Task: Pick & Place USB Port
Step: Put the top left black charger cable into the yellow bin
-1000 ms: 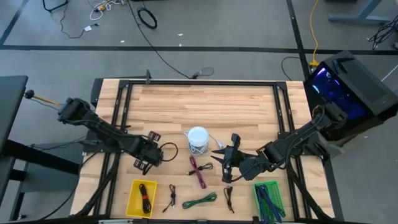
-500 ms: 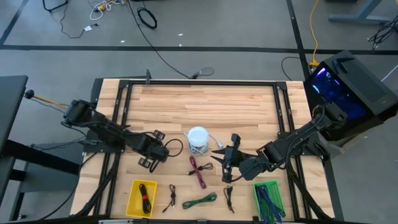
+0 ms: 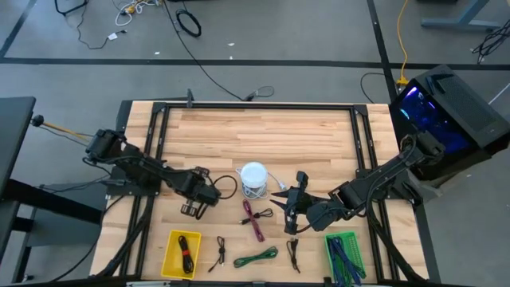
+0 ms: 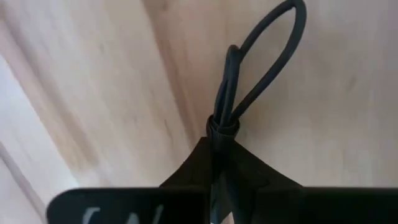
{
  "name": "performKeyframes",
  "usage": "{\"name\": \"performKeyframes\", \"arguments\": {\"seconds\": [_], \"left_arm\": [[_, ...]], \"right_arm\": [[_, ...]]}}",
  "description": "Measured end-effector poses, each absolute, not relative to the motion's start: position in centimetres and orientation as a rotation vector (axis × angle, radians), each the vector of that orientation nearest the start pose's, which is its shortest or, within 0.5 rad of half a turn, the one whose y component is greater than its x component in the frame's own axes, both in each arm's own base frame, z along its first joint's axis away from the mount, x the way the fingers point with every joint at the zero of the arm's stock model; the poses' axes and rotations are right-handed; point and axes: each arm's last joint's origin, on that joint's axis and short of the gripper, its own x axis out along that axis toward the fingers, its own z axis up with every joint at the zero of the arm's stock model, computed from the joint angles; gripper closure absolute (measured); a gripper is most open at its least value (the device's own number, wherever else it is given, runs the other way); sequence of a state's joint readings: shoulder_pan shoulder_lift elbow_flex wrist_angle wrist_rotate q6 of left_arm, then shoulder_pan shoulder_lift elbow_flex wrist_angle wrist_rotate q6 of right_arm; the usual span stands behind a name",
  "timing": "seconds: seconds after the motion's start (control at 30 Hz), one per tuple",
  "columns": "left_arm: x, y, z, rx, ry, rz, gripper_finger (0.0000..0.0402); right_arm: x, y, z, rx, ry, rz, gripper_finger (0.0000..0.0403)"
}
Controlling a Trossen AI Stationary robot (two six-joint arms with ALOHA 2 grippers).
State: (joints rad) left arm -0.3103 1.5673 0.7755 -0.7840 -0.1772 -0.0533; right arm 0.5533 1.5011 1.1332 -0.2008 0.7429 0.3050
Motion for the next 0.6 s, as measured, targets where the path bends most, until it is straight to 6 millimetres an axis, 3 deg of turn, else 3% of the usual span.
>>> {"name": "performKeyframes", "arguments": {"seconds": [0.3, 0.6], "left_arm": [[21.8, -7.9, 18.0, -0.058, 1.714, 0.214, 0.0387], [19.0, -13.2, 22.7, -0.435, 1.481, 0.426, 0.0387]], "right_arm": [[28.8, 15.5, 28.6, -0.05, 0.424, -0.251, 0.0321], [28.6, 15.4, 28.3, -0.073, 0.454, -0.255, 0.0321]]}}
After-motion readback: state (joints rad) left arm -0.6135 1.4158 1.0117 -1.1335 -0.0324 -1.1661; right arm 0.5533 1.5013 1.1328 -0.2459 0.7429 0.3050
